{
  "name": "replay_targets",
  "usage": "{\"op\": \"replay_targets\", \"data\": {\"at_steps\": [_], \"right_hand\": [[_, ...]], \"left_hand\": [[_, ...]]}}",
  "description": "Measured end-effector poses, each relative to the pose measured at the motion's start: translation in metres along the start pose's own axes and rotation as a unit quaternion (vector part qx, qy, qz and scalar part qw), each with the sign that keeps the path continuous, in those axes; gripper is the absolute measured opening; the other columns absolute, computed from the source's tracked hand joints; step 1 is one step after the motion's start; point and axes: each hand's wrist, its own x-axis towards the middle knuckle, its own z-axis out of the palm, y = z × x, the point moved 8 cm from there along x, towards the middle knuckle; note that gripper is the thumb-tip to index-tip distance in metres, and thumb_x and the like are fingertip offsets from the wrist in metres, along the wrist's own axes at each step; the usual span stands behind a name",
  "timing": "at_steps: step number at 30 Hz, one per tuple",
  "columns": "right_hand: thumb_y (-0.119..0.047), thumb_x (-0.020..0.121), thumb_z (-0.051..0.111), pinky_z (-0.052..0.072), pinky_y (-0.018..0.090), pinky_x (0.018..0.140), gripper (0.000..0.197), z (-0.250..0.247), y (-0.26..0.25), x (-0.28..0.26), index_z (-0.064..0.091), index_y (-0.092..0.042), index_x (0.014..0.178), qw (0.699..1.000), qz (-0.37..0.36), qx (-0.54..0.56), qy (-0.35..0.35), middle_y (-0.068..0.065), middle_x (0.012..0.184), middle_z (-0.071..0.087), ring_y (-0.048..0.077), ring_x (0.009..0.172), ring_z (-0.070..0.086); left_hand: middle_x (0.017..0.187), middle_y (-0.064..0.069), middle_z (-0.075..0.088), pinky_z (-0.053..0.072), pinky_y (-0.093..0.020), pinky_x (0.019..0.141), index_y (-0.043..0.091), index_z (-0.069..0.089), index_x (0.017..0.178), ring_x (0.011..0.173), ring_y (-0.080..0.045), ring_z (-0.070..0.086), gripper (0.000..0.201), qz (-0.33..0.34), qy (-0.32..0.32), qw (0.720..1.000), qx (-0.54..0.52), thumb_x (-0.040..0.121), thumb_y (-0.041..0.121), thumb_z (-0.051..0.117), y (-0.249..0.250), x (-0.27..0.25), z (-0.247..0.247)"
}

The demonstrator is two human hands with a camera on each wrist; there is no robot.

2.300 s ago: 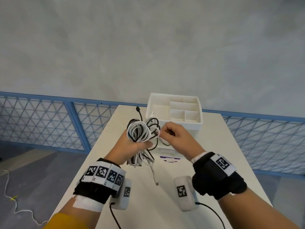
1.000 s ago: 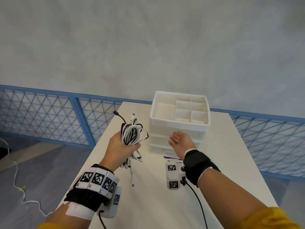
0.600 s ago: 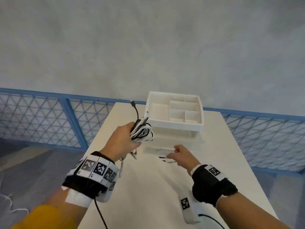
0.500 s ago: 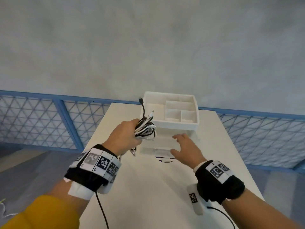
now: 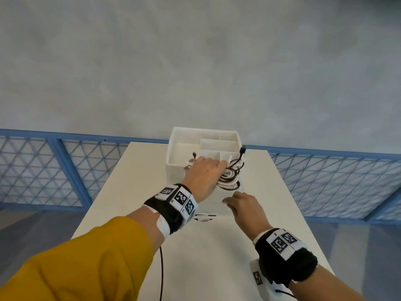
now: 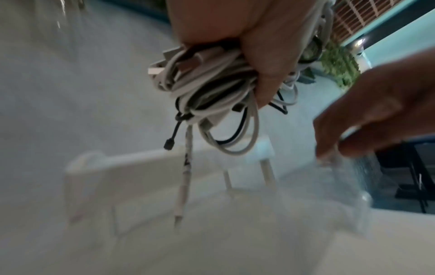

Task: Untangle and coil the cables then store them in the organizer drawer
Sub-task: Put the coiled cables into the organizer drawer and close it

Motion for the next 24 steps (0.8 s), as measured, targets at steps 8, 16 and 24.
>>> {"op": "replay_targets", "data": {"at_steps": [8, 16, 24], "right_hand": [[0.003, 0.050, 0.078, 0.040, 0.024, 0.043, 0.027, 0.002, 0.000, 0.001, 0.067, -0.020, 0.060, 1.000, -0.006, -0.014, -0.015, -0.002, 0.050, 0.056, 0.021, 0.042, 0.053], [-0.018, 0.065, 0.063, 0.044, 0.022, 0.046, 0.012, -0.004, 0.005, 0.002, 0.064, -0.021, 0.053, 0.999, 0.018, 0.007, 0.027, -0.005, 0.047, 0.059, 0.011, 0.040, 0.053], [-0.004, 0.070, 0.064, 0.053, 0.033, 0.057, 0.025, -0.002, -0.001, 0.005, 0.065, -0.013, 0.093, 0.998, 0.010, 0.056, 0.005, 0.003, 0.080, 0.069, 0.023, 0.059, 0.063]], "left_hand": [[0.103, -0.016, 0.064, 0.045, -0.037, 0.077, 0.007, 0.052, 0.108, 0.097, -0.034, 0.060, 0.026, -0.040, -0.225, 0.973, -0.025, 0.083, 0.003, 0.055, -0.023, -0.004, 0.081], [0.111, -0.011, 0.065, 0.044, -0.034, 0.090, 0.006, 0.060, 0.108, 0.106, -0.030, 0.061, 0.021, -0.096, -0.310, 0.942, 0.086, 0.088, 0.005, 0.053, -0.048, 0.000, 0.105], [0.103, -0.010, 0.068, 0.048, -0.034, 0.083, 0.008, 0.062, 0.104, 0.099, -0.028, 0.064, 0.028, -0.136, -0.286, 0.949, -0.009, 0.085, 0.028, 0.062, -0.052, 0.002, 0.112]]}}
